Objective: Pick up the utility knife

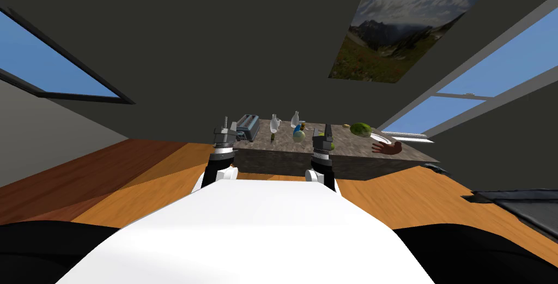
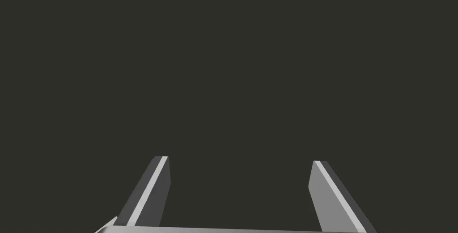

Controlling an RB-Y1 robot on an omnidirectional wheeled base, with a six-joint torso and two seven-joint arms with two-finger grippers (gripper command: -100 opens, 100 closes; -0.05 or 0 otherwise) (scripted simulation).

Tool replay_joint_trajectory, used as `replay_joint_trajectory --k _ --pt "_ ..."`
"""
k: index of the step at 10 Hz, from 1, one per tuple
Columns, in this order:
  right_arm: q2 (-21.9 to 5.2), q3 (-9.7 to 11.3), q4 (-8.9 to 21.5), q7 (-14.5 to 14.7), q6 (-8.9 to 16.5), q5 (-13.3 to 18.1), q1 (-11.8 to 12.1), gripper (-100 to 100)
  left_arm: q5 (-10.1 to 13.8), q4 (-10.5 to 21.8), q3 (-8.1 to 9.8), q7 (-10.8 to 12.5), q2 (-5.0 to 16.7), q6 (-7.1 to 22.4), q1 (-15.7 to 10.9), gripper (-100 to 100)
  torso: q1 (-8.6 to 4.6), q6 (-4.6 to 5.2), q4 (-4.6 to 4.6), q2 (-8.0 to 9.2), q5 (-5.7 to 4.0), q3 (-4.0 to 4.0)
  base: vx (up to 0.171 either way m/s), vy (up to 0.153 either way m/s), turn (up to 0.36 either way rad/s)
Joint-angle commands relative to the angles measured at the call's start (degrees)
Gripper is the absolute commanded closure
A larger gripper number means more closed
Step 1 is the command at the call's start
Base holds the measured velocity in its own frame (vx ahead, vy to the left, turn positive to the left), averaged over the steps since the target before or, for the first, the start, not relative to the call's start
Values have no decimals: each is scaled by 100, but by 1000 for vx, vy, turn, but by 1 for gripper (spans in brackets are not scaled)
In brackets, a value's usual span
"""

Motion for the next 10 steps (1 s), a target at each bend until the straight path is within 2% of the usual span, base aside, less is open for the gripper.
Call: replay_joint_trajectory --k 1,5,6,8,9,10 --pt "0 0 0 0 0 0 0 0 36 44 31 71 179 71 -135 -100 0 0 0 0 0 0 -1 7 29" --pt "0 0 0 0 0 0 0 0 234 342 198 480 735 513 -773 -100 11 0 -1 -3 3 -2 2 20 56" --pt "0 0 0 0 0 0 0 0 234 342 198 480 735 513 -878 -100 13 0 -1 -5 3 -3 8 17 19" --pt "0 0 0 0 0 0 0 0 380 597 316 791 991 851 -1270 -100 6 0 -1 -6 1 -3 9 12 63" --pt "0 0 0 0 0 0 0 0 380 597 316 791 991 881 -1421 -100 8 -1 -2 -6 2 -4 7 6 25" --pt "0 0 0 0 0 0 0 0 462 750 381 968 1108 1100 -1624 -100 3 1 -1 -6 1 -4 8 4 38"
